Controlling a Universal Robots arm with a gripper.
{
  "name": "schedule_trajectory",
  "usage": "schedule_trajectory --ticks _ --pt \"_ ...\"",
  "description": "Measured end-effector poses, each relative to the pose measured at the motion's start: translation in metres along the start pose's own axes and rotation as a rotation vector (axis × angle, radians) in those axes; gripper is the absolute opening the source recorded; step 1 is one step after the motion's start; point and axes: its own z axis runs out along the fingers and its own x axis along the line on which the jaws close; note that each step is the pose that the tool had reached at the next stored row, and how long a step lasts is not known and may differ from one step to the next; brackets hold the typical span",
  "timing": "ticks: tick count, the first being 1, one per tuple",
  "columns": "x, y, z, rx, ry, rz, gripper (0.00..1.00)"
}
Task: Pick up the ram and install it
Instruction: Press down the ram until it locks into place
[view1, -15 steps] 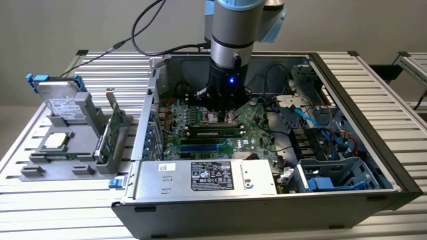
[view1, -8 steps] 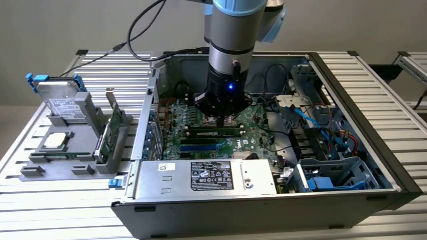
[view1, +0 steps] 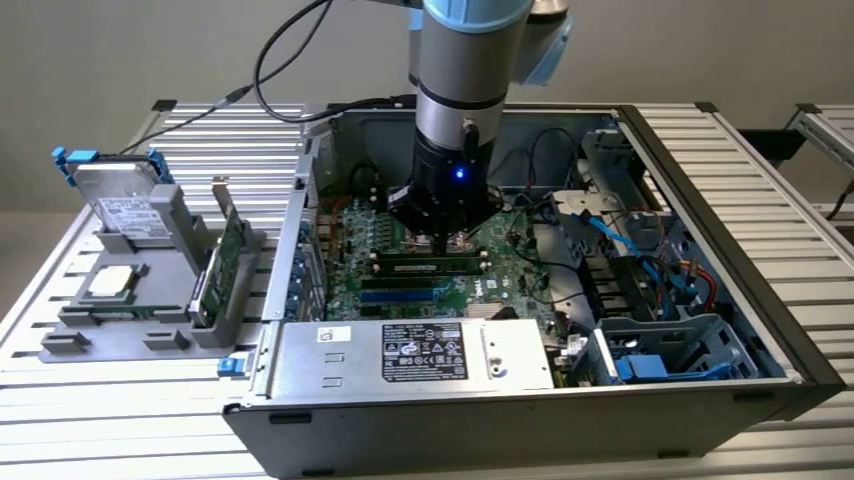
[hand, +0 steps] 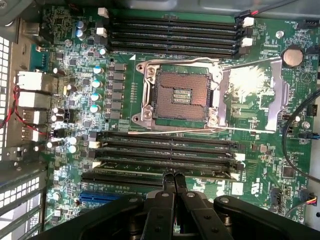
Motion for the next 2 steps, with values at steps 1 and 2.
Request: schedule_trajectory --ticks 1,2 --pt "0.0000 0.0000 0.0000 0.0000 0.0000 0.000 0.10" --pt "0.0000 0.0000 0.0000 0.0000 0.0000 0.000 0.10"
